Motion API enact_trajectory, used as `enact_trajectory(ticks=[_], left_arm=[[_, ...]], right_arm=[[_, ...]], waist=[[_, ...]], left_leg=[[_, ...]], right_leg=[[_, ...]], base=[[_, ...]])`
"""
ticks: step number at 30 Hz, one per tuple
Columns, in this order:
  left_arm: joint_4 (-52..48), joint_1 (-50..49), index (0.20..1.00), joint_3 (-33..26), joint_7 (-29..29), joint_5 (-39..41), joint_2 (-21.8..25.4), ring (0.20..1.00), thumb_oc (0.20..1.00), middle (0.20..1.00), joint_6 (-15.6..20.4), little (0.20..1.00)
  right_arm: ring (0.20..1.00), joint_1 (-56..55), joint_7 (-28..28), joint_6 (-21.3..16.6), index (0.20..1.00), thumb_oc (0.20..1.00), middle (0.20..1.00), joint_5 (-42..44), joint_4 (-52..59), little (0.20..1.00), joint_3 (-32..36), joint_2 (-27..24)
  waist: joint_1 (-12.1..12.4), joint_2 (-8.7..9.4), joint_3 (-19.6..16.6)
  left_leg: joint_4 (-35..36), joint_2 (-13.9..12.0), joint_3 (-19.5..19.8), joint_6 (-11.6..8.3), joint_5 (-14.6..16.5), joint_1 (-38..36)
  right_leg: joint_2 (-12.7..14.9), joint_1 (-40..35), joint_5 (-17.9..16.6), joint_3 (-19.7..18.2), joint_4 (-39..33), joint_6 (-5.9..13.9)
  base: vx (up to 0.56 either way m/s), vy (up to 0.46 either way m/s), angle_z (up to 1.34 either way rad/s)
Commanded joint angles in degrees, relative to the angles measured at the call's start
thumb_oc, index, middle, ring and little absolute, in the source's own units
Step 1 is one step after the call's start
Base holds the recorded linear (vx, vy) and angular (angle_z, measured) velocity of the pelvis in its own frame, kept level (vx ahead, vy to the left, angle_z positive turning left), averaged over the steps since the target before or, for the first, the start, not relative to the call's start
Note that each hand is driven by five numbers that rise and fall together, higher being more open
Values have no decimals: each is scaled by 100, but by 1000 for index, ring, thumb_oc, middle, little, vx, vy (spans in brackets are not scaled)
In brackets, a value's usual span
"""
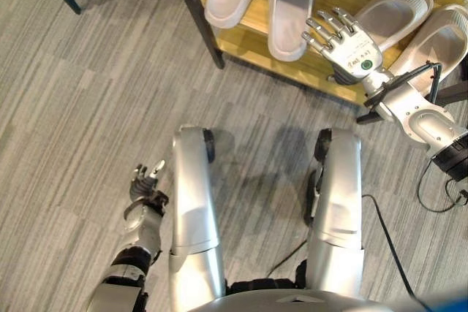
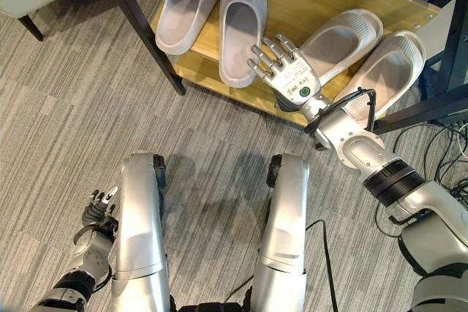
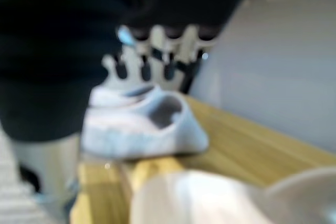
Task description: Arrange the slippers neatly on the shoe rack.
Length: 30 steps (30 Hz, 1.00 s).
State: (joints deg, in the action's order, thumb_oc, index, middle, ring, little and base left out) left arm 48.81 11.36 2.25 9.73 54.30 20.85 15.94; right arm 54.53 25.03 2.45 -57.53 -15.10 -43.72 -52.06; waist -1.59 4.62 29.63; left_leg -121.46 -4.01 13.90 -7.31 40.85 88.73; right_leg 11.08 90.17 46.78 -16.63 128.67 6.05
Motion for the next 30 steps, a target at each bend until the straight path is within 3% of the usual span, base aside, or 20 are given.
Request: enact_trajectory(ticks=[1, 30], left_arm=[[100, -54, 1000, 18, 79, -197, -82, 1000, 1000, 1000, 276, 1000], [121, -462, 1000, 322, 64, -289, 265, 1000, 1000, 1000, 370, 1000]], right_arm=[[1000, 611, 195, 159, 1000, 1000, 1000, 96, 322, 1000, -93, -151], [1000, 2062, 272, 174, 1000, 1000, 1000, 267, -1722, 1000, -1760, 189]], waist=[[321, -69, 17], [603, -222, 17]], left_leg=[[-724, 3, 49, 483, 507, 122], [-676, 70, 95, 423, 591, 122]], right_leg=[[-184, -22, -42, -235, 498, -949], [-144, -22, -11, -275, 522, -985]], base=[[0, 0, 0], [9, -1, 0]])
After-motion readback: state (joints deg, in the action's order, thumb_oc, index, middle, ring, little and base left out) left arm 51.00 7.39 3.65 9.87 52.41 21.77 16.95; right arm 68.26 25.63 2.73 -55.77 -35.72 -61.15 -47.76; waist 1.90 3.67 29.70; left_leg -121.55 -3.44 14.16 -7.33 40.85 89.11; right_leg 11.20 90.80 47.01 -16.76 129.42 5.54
